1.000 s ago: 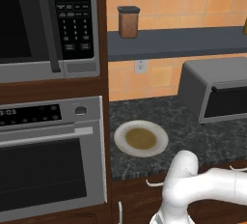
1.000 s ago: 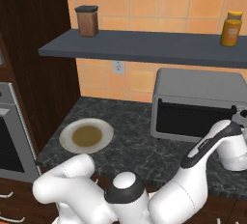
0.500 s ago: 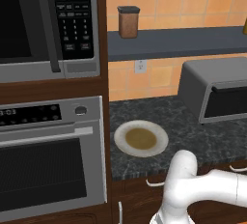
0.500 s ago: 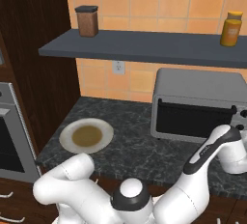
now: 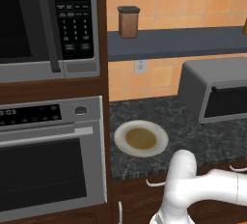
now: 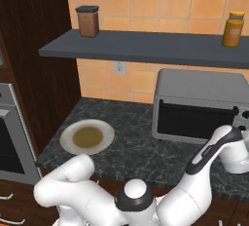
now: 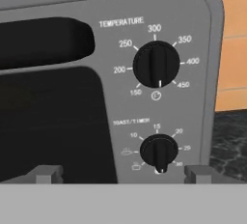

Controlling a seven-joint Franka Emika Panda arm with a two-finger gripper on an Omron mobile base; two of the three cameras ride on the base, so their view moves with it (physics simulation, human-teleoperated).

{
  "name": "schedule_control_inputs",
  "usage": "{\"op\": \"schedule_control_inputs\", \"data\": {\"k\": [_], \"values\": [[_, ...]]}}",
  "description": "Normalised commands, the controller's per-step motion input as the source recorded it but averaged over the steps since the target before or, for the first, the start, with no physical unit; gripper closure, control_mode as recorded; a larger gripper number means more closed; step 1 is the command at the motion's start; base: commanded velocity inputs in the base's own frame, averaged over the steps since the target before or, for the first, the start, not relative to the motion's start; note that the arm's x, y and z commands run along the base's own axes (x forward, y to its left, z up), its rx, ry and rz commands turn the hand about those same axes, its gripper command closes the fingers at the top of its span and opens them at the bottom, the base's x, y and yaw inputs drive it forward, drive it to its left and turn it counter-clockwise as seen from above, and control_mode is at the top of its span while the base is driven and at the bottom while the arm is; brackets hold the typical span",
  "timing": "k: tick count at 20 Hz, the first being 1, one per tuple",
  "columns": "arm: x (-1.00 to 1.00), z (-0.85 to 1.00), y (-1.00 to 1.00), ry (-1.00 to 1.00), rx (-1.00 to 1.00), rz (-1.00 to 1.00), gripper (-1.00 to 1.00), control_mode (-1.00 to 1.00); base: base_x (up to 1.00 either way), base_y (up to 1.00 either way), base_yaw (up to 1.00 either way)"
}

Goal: Pick up the kebab skewer and baguette bread, and place them inside the toaster oven. Close the toaster oven door and start by setting the timer.

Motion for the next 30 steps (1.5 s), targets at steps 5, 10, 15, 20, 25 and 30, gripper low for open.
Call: {"op": "schedule_control_inputs", "data": {"k": [5, 10, 15, 20, 25, 30], "values": [[0.19, -0.12, -0.06, -0.04, 0.0, 0.0, -1.0, -1.0, 0.0, 0.0, 0.0], [0.05, -0.08, -0.1, -0.05, 0.0, 0.01, -1.0, -1.0, 0.0, 0.0, 0.0], [0.0, 0.0, -0.04, -0.05, -0.01, 0.03, -1.0, -1.0, 0.0, 0.0, 0.0], [0.0, -0.05, -0.02, -0.08, -0.02, 0.01, -1.0, -1.0, 0.0, 0.0, 0.0], [0.03, -0.11, 0.0, -0.01, -0.01, 0.0, -1.0, -1.0, 0.0, 0.0, 0.0], [0.1, -0.01, 0.0, -0.01, 0.0, 0.0, -1.0, -1.0, 0.0, 0.0, 0.0]]}}
